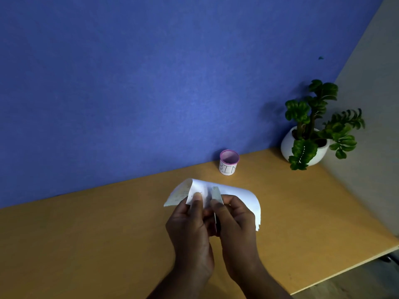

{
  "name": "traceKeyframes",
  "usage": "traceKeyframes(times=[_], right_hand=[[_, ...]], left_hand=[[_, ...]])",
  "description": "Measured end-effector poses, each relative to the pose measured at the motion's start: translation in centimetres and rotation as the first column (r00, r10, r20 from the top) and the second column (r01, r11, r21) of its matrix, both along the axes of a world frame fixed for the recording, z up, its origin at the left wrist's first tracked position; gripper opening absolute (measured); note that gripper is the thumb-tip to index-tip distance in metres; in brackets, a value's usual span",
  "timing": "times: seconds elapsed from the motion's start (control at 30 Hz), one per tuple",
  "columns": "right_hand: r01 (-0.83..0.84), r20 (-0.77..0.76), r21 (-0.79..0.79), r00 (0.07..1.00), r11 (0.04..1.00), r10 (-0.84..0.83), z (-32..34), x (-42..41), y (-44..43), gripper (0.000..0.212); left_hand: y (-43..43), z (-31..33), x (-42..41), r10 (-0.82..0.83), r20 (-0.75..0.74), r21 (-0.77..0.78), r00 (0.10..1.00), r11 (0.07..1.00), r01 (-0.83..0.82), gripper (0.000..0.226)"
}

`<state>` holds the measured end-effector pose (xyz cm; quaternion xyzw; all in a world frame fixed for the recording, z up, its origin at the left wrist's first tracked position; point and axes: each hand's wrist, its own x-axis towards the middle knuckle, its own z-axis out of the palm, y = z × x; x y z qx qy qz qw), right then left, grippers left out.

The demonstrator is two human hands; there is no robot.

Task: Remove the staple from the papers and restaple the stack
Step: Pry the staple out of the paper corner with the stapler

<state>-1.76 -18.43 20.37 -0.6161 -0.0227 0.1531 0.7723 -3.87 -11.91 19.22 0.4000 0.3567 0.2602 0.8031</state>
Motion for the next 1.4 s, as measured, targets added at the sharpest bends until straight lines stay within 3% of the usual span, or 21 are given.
traceKeyframes(times=[0.17, 0.3, 0.67, 0.8, 0.9, 0.97, 1.03, 1.2, 1.4], right_hand=[[-0.057, 0.061, -0.088, 0.996, 0.995, 0.063, 0.2, 0.0, 0.0, 0.018], [-0.040, 0.016, -0.070, 0.999, 0.997, 0.041, 0.1, 0.0, 0.1, 0.019], [-0.031, -0.062, -0.020, 0.998, 0.999, 0.029, -0.3, -0.2, 0.4, 0.029], [-0.088, -0.089, 0.038, 0.992, 0.995, 0.091, -0.5, 0.0, -0.2, 0.024], [-0.061, -0.120, 0.063, 0.990, 0.996, 0.069, 0.5, 0.7, -1.1, 0.018], [-0.033, -0.088, 0.013, 0.996, 0.999, 0.034, 0.9, 1.5, -1.8, 0.014], [-0.034, -0.029, -0.069, 0.999, 0.997, 0.032, 1.2, 2.2, -2.3, 0.011], [-0.106, 0.058, -0.207, 0.991, 0.973, 0.120, 1.5, 2.7, -2.4, 0.010], [-0.105, 0.273, -0.395, 0.935, 0.913, 0.226, 0.6, 2.1, -1.2, 0.017]], left_hand=[[0.1, -0.3, -0.2, 0.013, 0.000, 0.085, 1.000, 0.996, -0.012, 0.023], [-0.2, -0.4, -0.3, 0.010, -0.018, 0.128, 1.000, 0.992, -0.008, 0.024], [-0.2, -0.3, -0.1, 0.009, 0.007, -0.014, 1.000, 1.000, -0.009, 0.025], [1.2, -0.8, 0.2, -0.027, -0.048, 0.085, 0.998, 0.996, 0.031, 0.027], [3.3, -1.2, 0.3, -0.076, -0.098, 0.250, 0.992, 0.963, 0.099, 0.024], [4.6, -1.1, 0.3, -0.112, -0.136, 0.306, 0.984, 0.940, 0.150, 0.026], [5.6, -0.9, 0.1, -0.133, -0.140, 0.262, 0.981, 0.951, 0.166, 0.026], [6.3, -0.2, 0.1, -0.145, -0.138, 0.212, 0.980, 0.962, 0.172, 0.028], [5.8, 0.2, -0.1, -0.147, -0.053, 0.156, 0.988, 0.976, 0.153, 0.018]])
